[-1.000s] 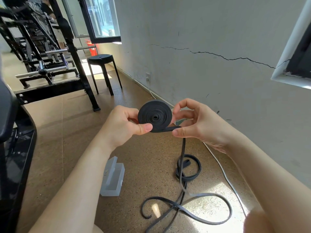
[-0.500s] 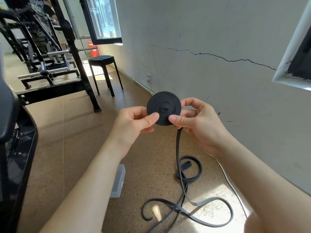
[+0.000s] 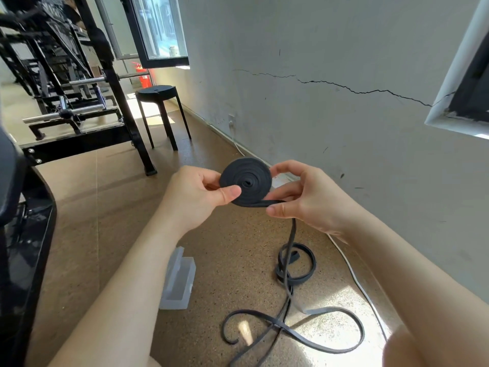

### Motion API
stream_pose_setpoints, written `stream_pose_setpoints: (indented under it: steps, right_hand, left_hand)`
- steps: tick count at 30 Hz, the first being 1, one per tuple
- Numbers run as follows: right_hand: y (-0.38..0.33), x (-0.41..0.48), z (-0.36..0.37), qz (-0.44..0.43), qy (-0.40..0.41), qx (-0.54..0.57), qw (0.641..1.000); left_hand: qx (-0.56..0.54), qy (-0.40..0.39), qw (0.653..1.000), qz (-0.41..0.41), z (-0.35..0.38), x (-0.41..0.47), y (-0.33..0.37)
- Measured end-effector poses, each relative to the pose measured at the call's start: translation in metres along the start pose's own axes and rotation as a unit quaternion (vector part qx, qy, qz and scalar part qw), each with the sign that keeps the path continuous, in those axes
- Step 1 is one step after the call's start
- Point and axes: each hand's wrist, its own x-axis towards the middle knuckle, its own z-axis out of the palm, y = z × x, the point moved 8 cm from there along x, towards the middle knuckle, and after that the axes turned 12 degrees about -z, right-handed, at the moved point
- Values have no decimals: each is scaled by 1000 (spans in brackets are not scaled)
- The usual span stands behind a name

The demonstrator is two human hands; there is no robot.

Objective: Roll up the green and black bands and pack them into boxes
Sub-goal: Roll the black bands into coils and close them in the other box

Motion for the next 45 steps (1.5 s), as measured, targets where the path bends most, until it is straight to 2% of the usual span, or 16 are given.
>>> stream_pose_setpoints:
  steps: [6, 20, 22, 24, 27, 30, 32, 36, 39, 42, 45]
  right_hand:
    - [2, 0, 3, -1, -9, 22, 1000]
    - [0, 1, 6, -20, 15, 19, 1000]
    - [0, 3, 2, -24, 54, 55, 997]
    - [3, 3, -4, -25, 103, 118, 987]
    - [6, 3, -11, -30, 161, 193, 967]
    - [6, 2, -15, -35, 189, 221, 956]
    - [7, 1, -15, -35, 191, 221, 956]
    - [6, 2, -15, -36, 145, 173, 974]
    - [0, 3, -10, -38, 82, 61, 994]
    - [-2, 4, -6, -35, 38, -37, 998]
    - [3, 5, -3, -10, -15, -50, 999]
  left_hand:
    - [58, -17, 998, -9, 0, -1, -3]
    - [99, -48, 994, 3, 4, -2, 0]
    - [48, -49, 998, 3, 4, -1, 0]
    - [-82, -54, 995, -11, 6, -2, -1]
    - [-245, -84, 964, -57, 23, -5, -4]
    - [-288, -95, 949, -88, 39, -8, -2]
    - [-284, -83, 950, -96, 39, -7, -3]
    - [-223, -51, 971, -74, 32, -5, -2]
    - [-186, -34, 980, -66, 25, -4, -3]
    - [-151, -32, 986, -61, 20, -1, -3]
    - [-94, -43, 994, -45, 19, -1, -2]
